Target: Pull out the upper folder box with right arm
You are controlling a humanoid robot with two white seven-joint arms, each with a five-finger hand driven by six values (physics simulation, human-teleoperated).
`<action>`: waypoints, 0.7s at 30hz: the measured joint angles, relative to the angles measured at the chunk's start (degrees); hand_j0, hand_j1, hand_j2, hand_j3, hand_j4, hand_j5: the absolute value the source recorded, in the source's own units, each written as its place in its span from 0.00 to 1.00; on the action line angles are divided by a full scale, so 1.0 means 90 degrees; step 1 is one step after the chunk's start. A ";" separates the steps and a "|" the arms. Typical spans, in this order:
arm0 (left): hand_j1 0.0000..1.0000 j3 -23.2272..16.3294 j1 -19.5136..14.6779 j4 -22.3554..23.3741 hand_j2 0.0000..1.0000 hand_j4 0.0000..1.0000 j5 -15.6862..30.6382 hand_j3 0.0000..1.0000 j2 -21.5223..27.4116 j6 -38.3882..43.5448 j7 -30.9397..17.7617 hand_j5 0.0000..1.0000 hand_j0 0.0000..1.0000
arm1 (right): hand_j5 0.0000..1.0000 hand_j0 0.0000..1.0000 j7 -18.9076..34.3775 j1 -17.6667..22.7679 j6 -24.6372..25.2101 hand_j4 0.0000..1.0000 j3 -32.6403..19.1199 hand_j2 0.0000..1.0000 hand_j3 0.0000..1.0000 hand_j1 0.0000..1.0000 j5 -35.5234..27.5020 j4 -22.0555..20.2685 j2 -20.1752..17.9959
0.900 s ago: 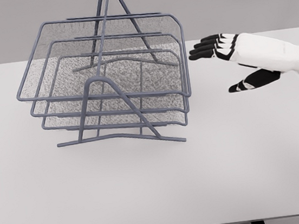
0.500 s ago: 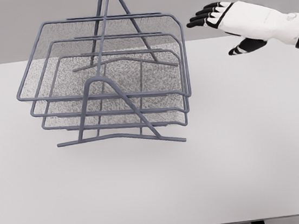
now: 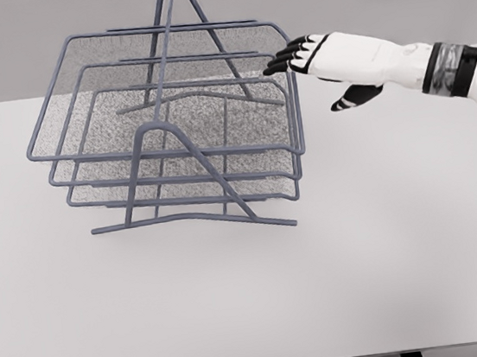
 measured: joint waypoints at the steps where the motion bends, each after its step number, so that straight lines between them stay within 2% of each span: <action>1: 1.00 0.0000 0.0000 0.0000 1.00 1.00 0.0000 1.00 0.0000 0.0000 0.0000 1.00 1.00 | 1.00 1.00 0.0000 0.0000 0.0000 1.00 0.0033 1.00 1.00 1.00 0.0003 0.0004 0.0028; 12: 1.00 0.0000 0.0000 0.0000 1.00 1.00 0.0000 1.00 0.0000 0.0001 0.0000 1.00 1.00 | 1.00 1.00 -0.0002 0.0098 0.0008 1.00 0.0175 1.00 1.00 1.00 0.0391 0.0088 0.0077; 21: 1.00 0.0011 0.0000 -0.0010 1.00 1.00 0.0000 1.00 0.0000 0.0004 0.0000 1.00 1.00 | 1.00 1.00 -0.0046 0.0117 0.0239 1.00 0.0348 1.00 1.00 1.00 0.0131 0.0046 -0.0020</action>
